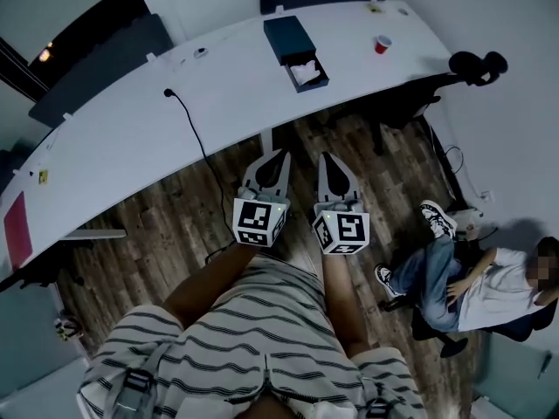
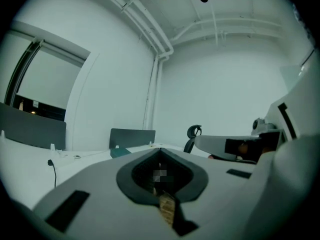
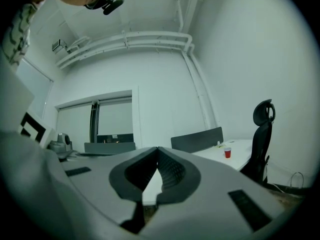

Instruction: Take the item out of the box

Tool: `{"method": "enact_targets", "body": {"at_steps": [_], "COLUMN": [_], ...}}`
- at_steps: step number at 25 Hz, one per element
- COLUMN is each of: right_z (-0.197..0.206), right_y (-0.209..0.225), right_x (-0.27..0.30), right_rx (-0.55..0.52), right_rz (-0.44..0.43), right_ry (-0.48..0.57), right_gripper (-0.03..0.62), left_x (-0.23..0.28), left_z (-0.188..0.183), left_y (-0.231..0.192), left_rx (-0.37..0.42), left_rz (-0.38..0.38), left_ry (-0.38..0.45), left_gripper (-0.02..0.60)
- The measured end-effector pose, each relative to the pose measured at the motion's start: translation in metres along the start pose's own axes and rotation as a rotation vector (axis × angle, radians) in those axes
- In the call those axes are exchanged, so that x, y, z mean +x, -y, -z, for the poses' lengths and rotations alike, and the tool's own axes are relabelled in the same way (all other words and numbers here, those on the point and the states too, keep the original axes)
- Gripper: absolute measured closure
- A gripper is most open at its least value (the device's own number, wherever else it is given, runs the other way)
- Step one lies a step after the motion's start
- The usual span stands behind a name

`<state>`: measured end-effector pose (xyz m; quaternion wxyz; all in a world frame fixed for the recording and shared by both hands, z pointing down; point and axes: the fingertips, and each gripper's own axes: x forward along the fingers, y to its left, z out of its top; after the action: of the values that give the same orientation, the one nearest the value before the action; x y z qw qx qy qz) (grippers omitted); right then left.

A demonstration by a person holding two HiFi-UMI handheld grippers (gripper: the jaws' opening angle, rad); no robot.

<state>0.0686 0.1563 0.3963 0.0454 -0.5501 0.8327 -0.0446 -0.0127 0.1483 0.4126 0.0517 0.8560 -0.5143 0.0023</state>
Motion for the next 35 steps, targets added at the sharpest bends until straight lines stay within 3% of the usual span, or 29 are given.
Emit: {"method": "enact_targets", "body": {"at_steps": [7, 17, 35], "right_z": [-0.018, -0.025, -0.009], "right_y": [0.026, 0.054, 0.08], "right_x": [0.086, 0.179, 0.273], "right_rx": [0.023, 0.031, 0.044], "right_rz": [0.007, 0.042, 0.087], "right_ry": [0.022, 0.01, -0.048], "right_gripper": [0.576, 0.577, 0.577], "left_x": [0.077, 0.155, 0.234], "left_z": [-0.028, -0.04, -0.032], "left_y": [-0.044, -0.097, -0.154], "left_rx": [0.003, 0.028, 0.009], "left_rz": [0.042, 0.098, 0.135], "left_ry": [0.02, 0.011, -0.037], "left_gripper": [0.557, 0.557, 0.557]}}
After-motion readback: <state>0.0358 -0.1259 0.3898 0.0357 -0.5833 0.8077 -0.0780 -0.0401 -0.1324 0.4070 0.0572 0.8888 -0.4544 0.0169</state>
